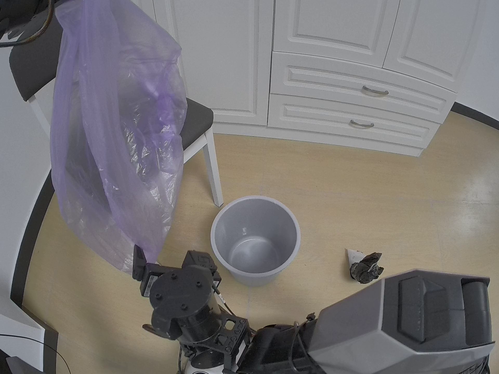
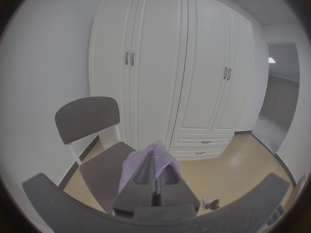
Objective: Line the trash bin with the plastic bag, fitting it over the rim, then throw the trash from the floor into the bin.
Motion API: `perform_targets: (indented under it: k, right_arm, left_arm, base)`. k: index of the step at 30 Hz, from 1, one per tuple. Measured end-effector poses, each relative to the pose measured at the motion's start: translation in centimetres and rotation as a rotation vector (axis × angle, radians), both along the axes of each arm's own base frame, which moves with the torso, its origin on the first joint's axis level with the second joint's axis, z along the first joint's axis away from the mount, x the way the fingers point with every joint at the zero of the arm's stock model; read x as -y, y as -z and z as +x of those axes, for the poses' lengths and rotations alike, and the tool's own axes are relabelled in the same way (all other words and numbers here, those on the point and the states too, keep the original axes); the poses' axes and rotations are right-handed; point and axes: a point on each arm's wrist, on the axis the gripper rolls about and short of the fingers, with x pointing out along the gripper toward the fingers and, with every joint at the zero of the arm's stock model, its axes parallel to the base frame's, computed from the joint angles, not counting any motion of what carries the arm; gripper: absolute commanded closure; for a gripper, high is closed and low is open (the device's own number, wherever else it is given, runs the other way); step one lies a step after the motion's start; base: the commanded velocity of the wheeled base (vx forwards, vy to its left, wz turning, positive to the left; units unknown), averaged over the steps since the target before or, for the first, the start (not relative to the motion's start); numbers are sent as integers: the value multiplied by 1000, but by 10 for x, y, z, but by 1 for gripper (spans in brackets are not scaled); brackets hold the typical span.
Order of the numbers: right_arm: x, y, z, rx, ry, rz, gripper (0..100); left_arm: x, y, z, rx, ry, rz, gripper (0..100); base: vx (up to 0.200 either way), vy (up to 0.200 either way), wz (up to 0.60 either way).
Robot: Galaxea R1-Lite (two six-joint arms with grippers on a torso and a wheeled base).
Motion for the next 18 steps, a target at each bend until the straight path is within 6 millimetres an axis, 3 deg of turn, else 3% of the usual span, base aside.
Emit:
perform_targets:
  k: [7, 11, 18]
  right_arm:
    - [15, -7, 28, 10, 103, 12, 0]
    - [25, -14, 33, 11, 126, 15, 0]
    - [23, -19, -1, 3, 55, -5, 0]
  left_arm:
    - [-3, -2, -4, 4, 1, -24, 100]
    - [-4, -2, -5, 6, -11, -28, 100]
    - [-4, -4, -5, 17, -21, -40, 100]
  base:
    - [0, 0, 0]
    - [0, 0, 0]
    - [0, 0, 0]
